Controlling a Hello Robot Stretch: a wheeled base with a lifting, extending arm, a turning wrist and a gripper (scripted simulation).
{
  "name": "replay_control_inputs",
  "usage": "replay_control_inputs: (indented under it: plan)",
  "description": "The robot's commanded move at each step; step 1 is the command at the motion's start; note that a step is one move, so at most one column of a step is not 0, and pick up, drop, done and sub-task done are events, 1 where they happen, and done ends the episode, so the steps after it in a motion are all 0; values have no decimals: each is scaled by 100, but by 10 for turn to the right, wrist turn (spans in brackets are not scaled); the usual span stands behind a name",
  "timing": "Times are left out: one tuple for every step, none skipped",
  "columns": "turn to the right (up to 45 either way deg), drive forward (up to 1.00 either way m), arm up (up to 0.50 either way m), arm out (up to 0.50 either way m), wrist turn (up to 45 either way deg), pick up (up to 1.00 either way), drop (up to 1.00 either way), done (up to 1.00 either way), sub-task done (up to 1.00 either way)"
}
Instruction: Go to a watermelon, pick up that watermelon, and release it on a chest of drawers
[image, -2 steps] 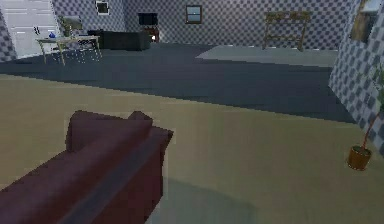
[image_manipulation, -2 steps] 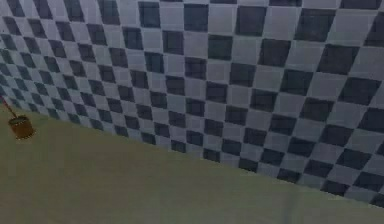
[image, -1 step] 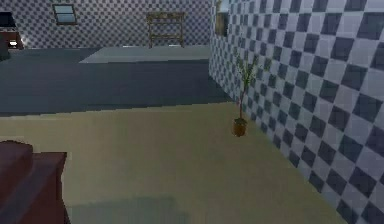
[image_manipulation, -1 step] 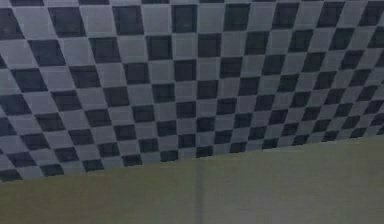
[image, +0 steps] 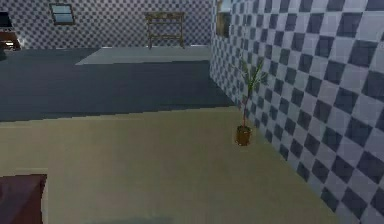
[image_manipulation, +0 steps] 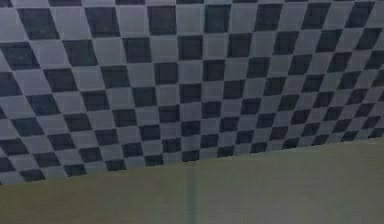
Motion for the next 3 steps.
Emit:
replay_control_inputs:
  plan:
    - [-30, 0, 0, 0, 0, 0, 0, 0, 0]
    - [0, 100, 0, 0, 0, 0, 0, 0, 0]
    - [0, 100, 0, 0, 0, 0, 0, 0, 0]
